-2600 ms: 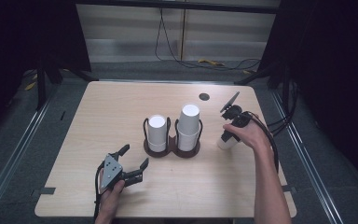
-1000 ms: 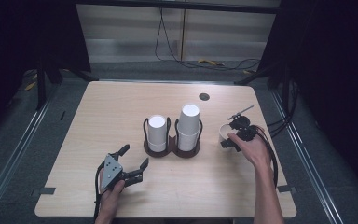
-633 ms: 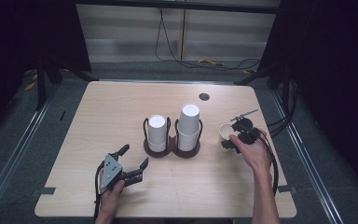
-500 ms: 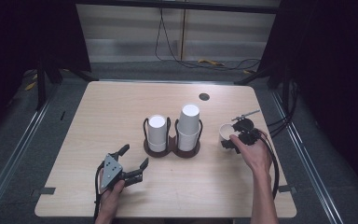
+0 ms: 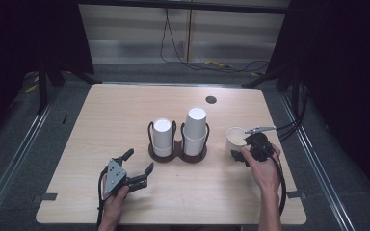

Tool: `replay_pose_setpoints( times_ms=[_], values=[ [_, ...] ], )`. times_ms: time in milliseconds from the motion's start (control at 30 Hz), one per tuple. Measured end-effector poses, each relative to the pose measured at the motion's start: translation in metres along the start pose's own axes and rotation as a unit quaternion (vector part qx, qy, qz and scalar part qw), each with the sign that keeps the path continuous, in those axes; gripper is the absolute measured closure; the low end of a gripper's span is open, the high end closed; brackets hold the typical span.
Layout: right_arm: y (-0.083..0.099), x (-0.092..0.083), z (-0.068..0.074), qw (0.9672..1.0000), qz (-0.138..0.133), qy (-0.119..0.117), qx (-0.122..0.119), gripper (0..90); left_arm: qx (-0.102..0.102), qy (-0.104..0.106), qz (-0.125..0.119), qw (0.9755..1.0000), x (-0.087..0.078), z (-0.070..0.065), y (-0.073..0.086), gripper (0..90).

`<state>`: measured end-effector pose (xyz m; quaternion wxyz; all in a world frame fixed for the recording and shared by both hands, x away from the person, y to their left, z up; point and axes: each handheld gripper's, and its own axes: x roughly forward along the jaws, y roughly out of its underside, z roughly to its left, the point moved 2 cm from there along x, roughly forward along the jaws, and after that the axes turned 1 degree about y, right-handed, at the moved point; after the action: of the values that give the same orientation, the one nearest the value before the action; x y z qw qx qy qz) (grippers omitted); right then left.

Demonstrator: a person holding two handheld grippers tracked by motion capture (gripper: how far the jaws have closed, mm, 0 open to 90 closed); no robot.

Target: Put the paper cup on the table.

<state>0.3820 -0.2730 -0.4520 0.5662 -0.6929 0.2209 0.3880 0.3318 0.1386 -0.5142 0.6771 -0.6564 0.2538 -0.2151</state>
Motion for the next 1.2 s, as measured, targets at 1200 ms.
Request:
replay_pose_setpoints(
  times_ms=[1200],
  values=[
    [0.062, 0.009, 0.118, 0.9252, -0.376, -0.011, 0.049, 13.3, -0.005, -0.002, -0.002, 1.0000, 0.000, 0.000, 0.000, 15.7]
  ],
)
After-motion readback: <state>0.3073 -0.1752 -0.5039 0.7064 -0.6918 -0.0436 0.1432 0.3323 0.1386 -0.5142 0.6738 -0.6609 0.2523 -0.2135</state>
